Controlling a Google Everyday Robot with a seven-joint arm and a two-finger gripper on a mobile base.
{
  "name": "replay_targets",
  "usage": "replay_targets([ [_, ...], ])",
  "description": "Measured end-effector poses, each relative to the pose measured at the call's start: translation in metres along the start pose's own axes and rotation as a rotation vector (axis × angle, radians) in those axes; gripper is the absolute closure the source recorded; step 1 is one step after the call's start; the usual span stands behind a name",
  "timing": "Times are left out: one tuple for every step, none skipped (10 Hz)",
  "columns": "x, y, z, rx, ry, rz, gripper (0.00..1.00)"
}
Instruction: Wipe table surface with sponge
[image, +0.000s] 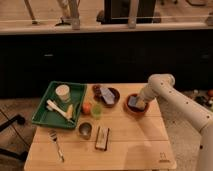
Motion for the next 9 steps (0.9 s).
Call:
replay_targets([
  [0.0008,0.0004,-0.0001,0.000,-0.001,0.000,0.86],
  [0.0010,0.0008,0.0002,-0.002,-0.002,-0.001,0.95],
  [0.0012,0.0010,0.0005,-0.002,-0.003,-0.002,0.99],
  [0.0012,0.0009,0.0013,-0.001,-0.004,-0.003,0.99],
  [0.0014,0.0014,0.0018,-0.002,-0.003,-0.003,0.99],
  [0.0019,0.0025,0.0026,-0.005,-0.001,-0.004,0.99],
  [0.0020,0.0032,0.0030,-0.007,0.000,-0.005,0.99],
  [0.0020,0.0038,0.0035,-0.007,0.002,-0.007,0.99],
  [0.0018,0.0041,0.0035,-0.007,0.003,-0.010,0.99],
])
